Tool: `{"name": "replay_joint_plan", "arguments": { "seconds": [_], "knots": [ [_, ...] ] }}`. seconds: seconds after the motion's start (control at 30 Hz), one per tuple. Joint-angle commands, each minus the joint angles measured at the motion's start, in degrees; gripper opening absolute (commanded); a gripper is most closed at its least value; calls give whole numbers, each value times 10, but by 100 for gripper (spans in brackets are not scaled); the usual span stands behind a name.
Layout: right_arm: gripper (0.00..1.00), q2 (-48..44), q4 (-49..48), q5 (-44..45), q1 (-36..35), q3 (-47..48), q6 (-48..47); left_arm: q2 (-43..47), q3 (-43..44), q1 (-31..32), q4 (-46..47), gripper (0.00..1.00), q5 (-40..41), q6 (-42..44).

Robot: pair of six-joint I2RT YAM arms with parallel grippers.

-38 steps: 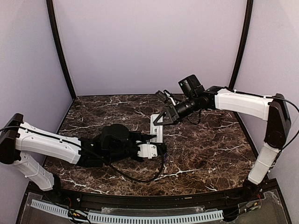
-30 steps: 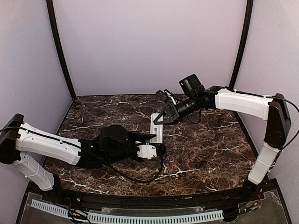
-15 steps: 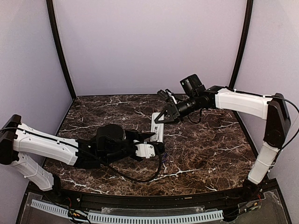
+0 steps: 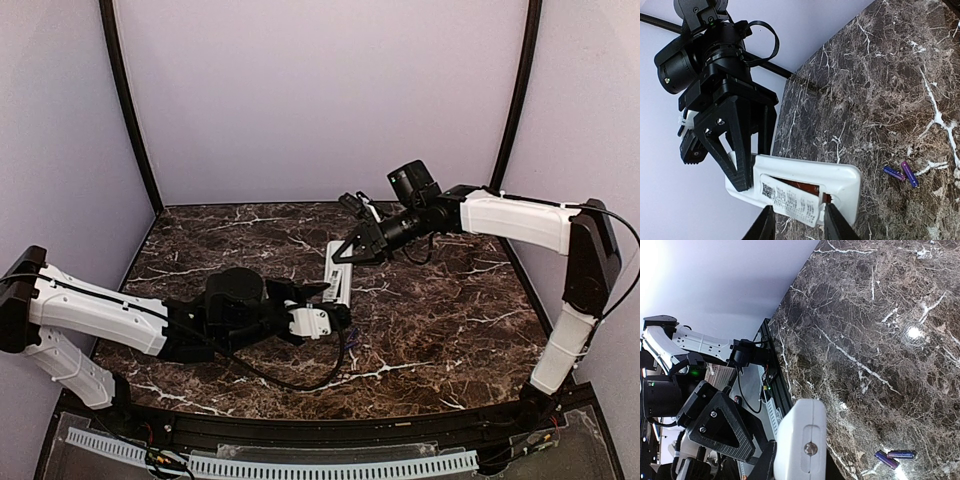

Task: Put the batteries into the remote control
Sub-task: Remove the battery cover from the remote control.

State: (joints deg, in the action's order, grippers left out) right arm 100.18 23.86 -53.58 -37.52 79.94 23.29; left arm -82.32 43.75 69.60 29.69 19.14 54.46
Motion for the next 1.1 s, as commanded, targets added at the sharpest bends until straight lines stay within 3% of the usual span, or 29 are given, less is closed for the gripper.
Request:
{"name": "replay_joint_plan", "arguments": {
  "seconds": [0.0,0.33,1.07],
  "knots": [
    [0,-3,-14,-26,5,-13,13,-12,-6,-3,19,33,22,7],
    [0,-1,-57,-28,14,-38,36,-21,-8,-9,24,36,28,0],
    [0,48,-283,-70,42,-114,171,-51,-20,-41,46,37,14,-27]
  ]
}}
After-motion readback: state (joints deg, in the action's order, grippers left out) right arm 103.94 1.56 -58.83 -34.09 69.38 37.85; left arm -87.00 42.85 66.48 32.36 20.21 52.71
